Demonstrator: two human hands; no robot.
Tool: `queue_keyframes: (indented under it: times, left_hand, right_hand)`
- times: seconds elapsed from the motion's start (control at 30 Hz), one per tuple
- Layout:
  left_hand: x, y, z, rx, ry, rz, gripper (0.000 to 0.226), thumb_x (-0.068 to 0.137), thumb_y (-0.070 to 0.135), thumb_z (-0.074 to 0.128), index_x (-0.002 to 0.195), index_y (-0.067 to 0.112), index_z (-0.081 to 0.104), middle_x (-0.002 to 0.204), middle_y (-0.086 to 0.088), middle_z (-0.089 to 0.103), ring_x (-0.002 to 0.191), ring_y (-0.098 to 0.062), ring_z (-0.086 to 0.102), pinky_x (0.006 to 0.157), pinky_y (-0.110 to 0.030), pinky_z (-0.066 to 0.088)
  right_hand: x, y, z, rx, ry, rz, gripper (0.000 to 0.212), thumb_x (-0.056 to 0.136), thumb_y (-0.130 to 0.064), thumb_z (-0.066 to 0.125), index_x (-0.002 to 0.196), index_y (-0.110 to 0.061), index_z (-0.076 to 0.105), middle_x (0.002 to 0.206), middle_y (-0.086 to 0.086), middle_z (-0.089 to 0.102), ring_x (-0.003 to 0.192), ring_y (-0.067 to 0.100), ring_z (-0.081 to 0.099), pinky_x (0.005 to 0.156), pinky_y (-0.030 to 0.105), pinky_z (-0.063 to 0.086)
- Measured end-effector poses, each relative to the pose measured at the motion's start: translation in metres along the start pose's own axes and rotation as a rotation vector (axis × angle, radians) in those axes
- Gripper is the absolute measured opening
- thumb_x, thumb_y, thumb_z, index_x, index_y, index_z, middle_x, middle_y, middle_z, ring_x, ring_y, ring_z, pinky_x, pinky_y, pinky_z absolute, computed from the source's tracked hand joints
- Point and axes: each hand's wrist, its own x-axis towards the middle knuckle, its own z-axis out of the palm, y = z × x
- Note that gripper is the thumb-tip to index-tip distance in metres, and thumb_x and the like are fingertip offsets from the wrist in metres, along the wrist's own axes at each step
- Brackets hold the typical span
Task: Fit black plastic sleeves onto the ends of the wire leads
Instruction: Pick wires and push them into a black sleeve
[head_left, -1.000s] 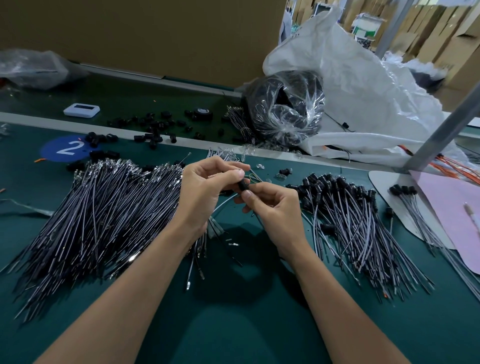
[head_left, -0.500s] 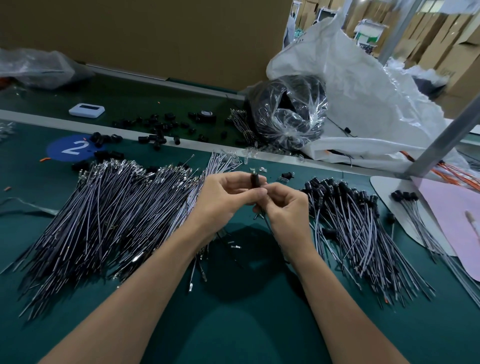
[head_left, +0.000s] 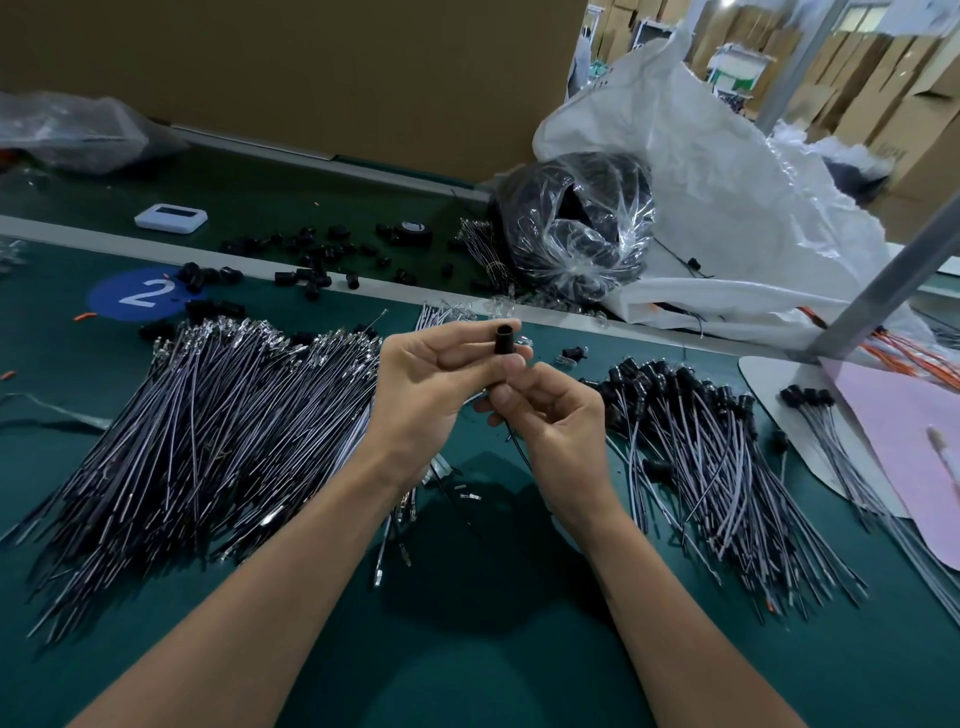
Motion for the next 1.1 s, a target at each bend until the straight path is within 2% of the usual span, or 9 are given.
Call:
queue_keyframes:
  times: [0.1, 0.2, 0.3, 0.4, 0.53, 0.67, 0.77, 0.87, 1.1]
  left_hand:
    - [0.000, -0.001, -0.002, -0.025, 0.019, -0.029, 0.027, 0.067, 0.014, 0.079, 0.094, 0.014, 0.078, 0.086, -0.012, 0.076, 0.078, -0.023, 0.073, 0.064, -0.036, 0.056]
    - [-0.003, -0.005, -0.004, -0.033, 0.024, -0.088, 0.027, 0.066, 0.020, 0.080, 0.093, 0.018, 0.079, 0.086, -0.013, 0.076, 0.079, -0.023, 0.073, 0.078, -0.042, 0.055]
    - [-0.001, -0.007, -0.005, -0.123, 0.015, -0.158, 0.025, 0.067, 0.021, 0.078, 0.092, 0.015, 0.078, 0.082, -0.011, 0.075, 0.074, -0.021, 0.072, 0.066, -0.032, 0.058]
    - [0.005, -0.006, -0.010, -0.295, 0.070, -0.272, 0.018, 0.074, 0.012, 0.069, 0.091, 0.010, 0.076, 0.076, -0.005, 0.072, 0.058, -0.013, 0.069, 0.054, -0.020, 0.055]
    - [0.010, -0.007, -0.012, -0.217, 0.101, -0.398, 0.031, 0.070, 0.013, 0.069, 0.099, 0.000, 0.067, 0.069, -0.004, 0.070, 0.037, -0.004, 0.052, 0.039, -0.013, 0.043]
    - [0.006, -0.011, -0.010, 0.057, 0.052, -0.462, 0.030, 0.069, 0.019, 0.074, 0.093, 0.003, 0.069, 0.080, -0.009, 0.076, 0.038, -0.007, 0.053, 0.042, -0.016, 0.047]
    - [0.008, -0.013, -0.012, 0.164, 0.012, -0.440, 0.016, 0.078, 0.022, 0.074, 0.089, 0.010, 0.074, 0.084, -0.008, 0.076, 0.038, -0.006, 0.051, 0.044, -0.015, 0.048]
    - [0.009, -0.013, -0.012, 0.151, 0.022, -0.412, 0.020, 0.074, 0.024, 0.075, 0.090, 0.012, 0.074, 0.084, -0.009, 0.076, 0.041, -0.009, 0.055, 0.047, -0.017, 0.049]
    - [0.008, -0.011, -0.014, 0.099, 0.011, -0.386, 0.020, 0.076, 0.021, 0.074, 0.092, 0.009, 0.074, 0.087, -0.011, 0.076, 0.056, -0.013, 0.066, 0.043, -0.016, 0.044]
  right_hand:
    - [-0.002, -0.002, 0.001, -0.043, -0.018, -0.027, 0.011, 0.084, 0.002, 0.068, 0.077, -0.006, 0.067, 0.070, 0.005, 0.070, 0.062, 0.012, 0.064, 0.064, 0.024, 0.051]
    - [-0.004, -0.001, -0.001, -0.178, -0.033, -0.088, 0.012, 0.080, -0.006, 0.072, 0.072, 0.001, 0.068, 0.070, 0.016, 0.067, 0.063, 0.033, 0.060, 0.062, 0.046, 0.050]
    - [-0.005, -0.003, -0.002, -0.175, -0.040, -0.088, 0.017, 0.081, -0.013, 0.074, 0.068, -0.004, 0.069, 0.067, 0.014, 0.068, 0.062, 0.037, 0.060, 0.061, 0.049, 0.050]
    - [-0.006, -0.006, -0.003, -0.131, -0.066, -0.047, 0.053, 0.087, -0.044, 0.066, 0.056, -0.002, 0.063, 0.052, 0.009, 0.061, 0.045, 0.025, 0.054, 0.047, 0.040, 0.043]
    - [0.001, -0.008, -0.010, -0.167, 0.272, 0.056, 0.067, 0.095, -0.057, 0.044, 0.048, -0.012, 0.058, 0.041, 0.002, 0.053, 0.038, 0.011, 0.048, 0.045, 0.018, 0.038]
    - [0.023, -0.004, -0.036, -0.357, 0.520, 0.170, 0.040, 0.101, -0.034, 0.048, 0.072, -0.016, 0.068, 0.059, -0.002, 0.067, 0.055, 0.009, 0.062, 0.058, 0.026, 0.051]
    - [0.048, 0.001, -0.053, -0.630, 0.416, 0.198, 0.023, 0.099, -0.012, 0.050, 0.086, -0.016, 0.068, 0.078, 0.000, 0.073, 0.056, 0.001, 0.060, 0.058, 0.027, 0.053]
    - [0.076, 0.005, -0.065, -0.989, 0.147, 0.265, 0.029, 0.092, 0.002, 0.049, 0.101, -0.015, 0.071, 0.098, 0.002, 0.073, 0.086, 0.011, 0.066, 0.082, 0.033, 0.055]
    - [0.092, 0.019, -0.066, -1.343, -0.106, 0.243, 0.025, 0.088, -0.004, 0.063, 0.109, -0.011, 0.073, 0.114, 0.013, 0.066, 0.103, 0.033, 0.061, 0.087, 0.042, 0.053]
